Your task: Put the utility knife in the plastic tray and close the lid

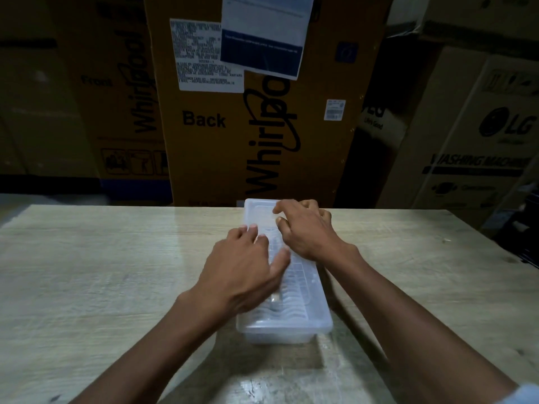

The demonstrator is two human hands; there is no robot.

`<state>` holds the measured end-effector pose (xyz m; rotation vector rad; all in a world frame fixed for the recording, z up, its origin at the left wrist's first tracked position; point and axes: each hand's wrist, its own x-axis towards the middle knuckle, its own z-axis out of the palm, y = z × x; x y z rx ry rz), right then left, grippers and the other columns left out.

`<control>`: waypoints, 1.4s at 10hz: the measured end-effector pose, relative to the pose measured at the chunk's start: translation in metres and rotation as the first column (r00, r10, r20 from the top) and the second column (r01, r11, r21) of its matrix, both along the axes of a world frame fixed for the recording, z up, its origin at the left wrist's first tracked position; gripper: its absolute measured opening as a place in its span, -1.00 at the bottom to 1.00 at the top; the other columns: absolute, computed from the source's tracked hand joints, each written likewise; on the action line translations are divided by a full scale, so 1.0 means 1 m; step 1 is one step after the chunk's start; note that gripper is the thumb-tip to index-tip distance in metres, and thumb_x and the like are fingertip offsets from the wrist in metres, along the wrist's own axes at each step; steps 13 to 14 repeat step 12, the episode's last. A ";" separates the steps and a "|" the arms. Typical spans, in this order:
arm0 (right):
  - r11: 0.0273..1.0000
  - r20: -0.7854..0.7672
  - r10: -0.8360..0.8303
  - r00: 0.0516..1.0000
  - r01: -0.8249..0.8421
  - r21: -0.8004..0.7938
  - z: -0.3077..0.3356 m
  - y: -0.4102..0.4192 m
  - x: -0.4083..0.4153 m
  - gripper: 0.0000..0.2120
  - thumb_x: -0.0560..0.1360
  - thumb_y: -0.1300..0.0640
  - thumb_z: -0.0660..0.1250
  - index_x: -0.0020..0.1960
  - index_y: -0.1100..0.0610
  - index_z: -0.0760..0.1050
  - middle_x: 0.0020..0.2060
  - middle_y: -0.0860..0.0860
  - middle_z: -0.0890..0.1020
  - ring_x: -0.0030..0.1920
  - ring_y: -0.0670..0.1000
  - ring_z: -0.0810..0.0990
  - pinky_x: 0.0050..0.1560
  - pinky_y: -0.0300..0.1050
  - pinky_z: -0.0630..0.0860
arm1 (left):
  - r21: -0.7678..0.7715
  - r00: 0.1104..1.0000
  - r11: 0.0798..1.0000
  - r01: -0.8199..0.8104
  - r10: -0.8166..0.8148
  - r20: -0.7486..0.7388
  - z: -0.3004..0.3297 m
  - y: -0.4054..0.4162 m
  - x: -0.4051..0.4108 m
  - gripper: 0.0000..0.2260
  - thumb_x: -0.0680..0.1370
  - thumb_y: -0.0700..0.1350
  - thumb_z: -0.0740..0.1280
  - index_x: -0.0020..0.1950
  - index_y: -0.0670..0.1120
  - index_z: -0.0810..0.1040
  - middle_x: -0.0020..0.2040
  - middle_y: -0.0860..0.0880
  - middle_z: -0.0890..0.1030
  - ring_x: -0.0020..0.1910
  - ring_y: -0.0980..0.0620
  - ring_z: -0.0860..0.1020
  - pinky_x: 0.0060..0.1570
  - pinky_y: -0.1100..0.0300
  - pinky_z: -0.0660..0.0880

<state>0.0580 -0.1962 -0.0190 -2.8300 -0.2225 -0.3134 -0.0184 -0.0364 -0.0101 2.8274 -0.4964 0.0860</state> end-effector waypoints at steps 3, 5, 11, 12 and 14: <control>1.000 0.064 0.000 0.998 0.001 -0.026 -0.003 0.002 0.002 -0.68 0.64 0.00 0.15 0.37 -0.01 0.38 0.57 0.02 0.21 0.53 0.13 0.16 0.42 0.22 0.21 | -0.024 0.997 0.999 -0.044 0.046 0.066 -0.014 -0.012 -0.019 -0.31 0.56 0.38 -0.06 0.56 0.00 0.20 0.65 -0.08 0.09 0.62 -0.10 0.00 0.55 -0.13 0.03; 1.000 0.091 0.018 0.996 -0.017 -0.012 -0.004 0.003 0.000 -0.59 0.63 0.01 0.16 0.46 -0.09 0.22 0.40 0.02 0.40 0.37 0.10 0.34 0.33 0.15 0.28 | -0.013 0.983 0.999 0.044 -0.041 0.177 -0.010 -0.013 -0.023 -0.53 0.57 0.29 0.05 0.40 0.10 0.26 0.38 0.01 0.40 0.32 -0.02 0.32 0.32 0.02 0.30; 0.998 0.113 0.027 0.993 -0.034 0.059 -0.010 -0.002 -0.002 -0.73 0.65 0.04 0.16 0.30 -0.08 0.50 0.37 -0.04 0.48 0.37 0.05 0.38 0.31 0.06 0.38 | 0.008 0.996 0.999 0.042 -0.042 0.080 -0.002 -0.013 -0.024 -0.63 0.60 0.27 0.05 0.34 0.17 0.34 0.44 0.03 0.37 0.44 -0.02 0.26 0.45 -0.16 0.19; 0.994 0.162 0.054 0.985 -0.068 0.085 -0.005 -0.006 -0.002 -0.74 0.64 0.03 0.20 0.27 -0.03 0.56 0.31 -0.03 0.57 0.30 0.05 0.47 0.26 0.02 0.43 | -0.042 0.994 0.997 0.065 -0.061 0.085 0.002 -0.011 -0.023 -0.61 0.58 0.30 0.07 0.32 0.17 0.40 0.43 0.06 0.39 0.42 0.01 0.28 0.43 -0.09 0.22; 0.994 0.162 0.054 0.985 -0.068 0.085 -0.005 -0.006 -0.002 -0.74 0.64 0.03 0.20 0.27 -0.03 0.56 0.31 -0.03 0.57 0.30 0.05 0.47 0.26 0.02 0.43 | -0.042 0.994 0.997 0.065 -0.061 0.085 0.002 -0.011 -0.023 -0.61 0.58 0.30 0.07 0.32 0.17 0.40 0.43 0.06 0.39 0.42 0.01 0.28 0.43 -0.09 0.22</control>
